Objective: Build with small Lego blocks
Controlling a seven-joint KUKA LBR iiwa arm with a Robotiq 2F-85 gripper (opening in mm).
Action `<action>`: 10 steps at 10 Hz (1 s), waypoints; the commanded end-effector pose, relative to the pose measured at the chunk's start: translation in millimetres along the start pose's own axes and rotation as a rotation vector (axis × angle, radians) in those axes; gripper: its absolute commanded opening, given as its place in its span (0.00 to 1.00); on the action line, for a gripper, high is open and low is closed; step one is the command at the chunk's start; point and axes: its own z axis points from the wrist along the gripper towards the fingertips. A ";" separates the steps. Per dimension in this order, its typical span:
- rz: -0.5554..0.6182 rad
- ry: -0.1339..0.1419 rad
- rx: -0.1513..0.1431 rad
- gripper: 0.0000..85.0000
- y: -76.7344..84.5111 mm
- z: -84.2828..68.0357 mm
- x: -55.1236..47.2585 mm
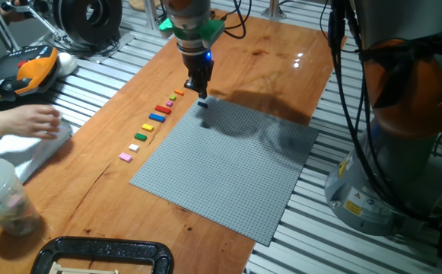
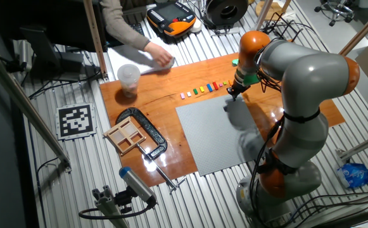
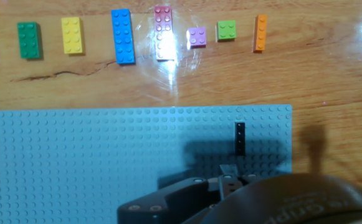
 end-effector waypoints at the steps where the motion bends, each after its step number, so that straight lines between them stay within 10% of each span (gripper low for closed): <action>1: -0.004 0.000 0.001 0.00 -0.1 -0.3 0.4; 10: -0.014 -0.009 0.015 0.00 1.2 -1.3 5.3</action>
